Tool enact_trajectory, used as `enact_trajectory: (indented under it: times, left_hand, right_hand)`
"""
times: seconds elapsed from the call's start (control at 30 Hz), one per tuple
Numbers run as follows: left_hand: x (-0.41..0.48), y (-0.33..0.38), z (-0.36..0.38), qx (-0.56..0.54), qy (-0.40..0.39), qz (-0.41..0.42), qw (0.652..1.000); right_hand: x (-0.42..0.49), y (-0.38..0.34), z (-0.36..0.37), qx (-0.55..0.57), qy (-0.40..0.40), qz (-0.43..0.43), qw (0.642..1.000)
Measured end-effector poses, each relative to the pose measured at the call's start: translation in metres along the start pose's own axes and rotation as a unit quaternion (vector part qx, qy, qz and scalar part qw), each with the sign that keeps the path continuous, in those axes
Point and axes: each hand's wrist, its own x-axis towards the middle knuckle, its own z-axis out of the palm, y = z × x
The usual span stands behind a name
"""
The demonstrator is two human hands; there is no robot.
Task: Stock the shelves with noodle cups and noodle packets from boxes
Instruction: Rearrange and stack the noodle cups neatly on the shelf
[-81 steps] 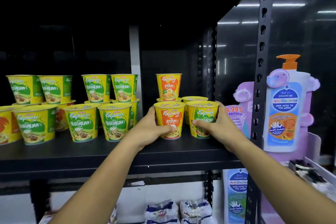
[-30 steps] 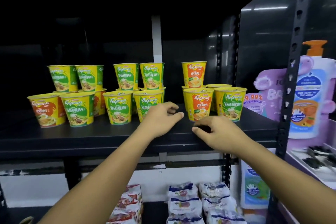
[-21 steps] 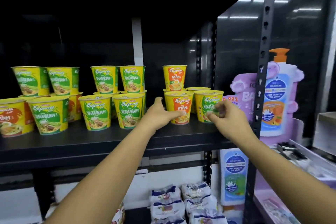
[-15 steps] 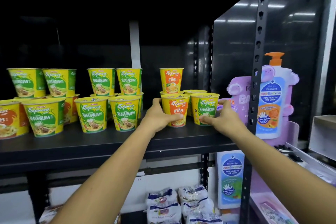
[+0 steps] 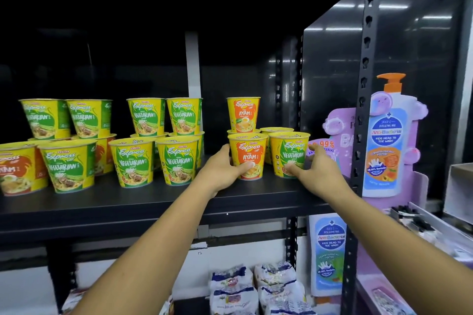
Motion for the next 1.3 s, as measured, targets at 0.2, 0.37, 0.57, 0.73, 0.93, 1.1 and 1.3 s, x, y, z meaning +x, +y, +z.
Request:
enact_trajectory:
  times: [0.2, 0.37, 0.57, 0.73, 0.93, 1.1, 1.3]
  left_hand:
    - [-0.016, -0.008, -0.016, 0.170, 0.004, 0.041, 0.985]
    - [-0.041, -0.015, -0.037, 0.220, 0.011, 0.059, 0.974]
    - [-0.080, -0.030, -0.077, 0.263, 0.034, 0.050, 0.963]
    - [-0.105, -0.052, -0.119, 0.293, 0.050, 0.024, 0.954]
    - [-0.113, -0.079, -0.164, 0.309, 0.054, 0.008, 0.949]
    - [-0.109, -0.096, -0.195, 0.307, 0.072, 0.000, 0.949]
    - [-0.087, -0.108, -0.215, 0.170, 0.200, -0.023, 0.965]
  right_hand:
    - [-0.024, 0.012, 0.009, -0.222, 0.095, -0.196, 0.950]
    - [-0.045, -0.018, 0.031, -0.192, -0.063, -0.325, 0.924]
    - [-0.054, -0.075, 0.072, -0.204, -0.173, -0.311, 0.912]
    - [-0.060, -0.112, 0.103, -0.253, -0.209, -0.256, 0.910]
    - [-0.054, -0.139, 0.134, -0.248, -0.246, -0.150, 0.925]
    - [-0.052, -0.157, 0.141, -0.203, -0.247, -0.089, 0.943]
    - [-0.033, -0.164, 0.159, 0.000, -0.194, -0.029, 0.981]
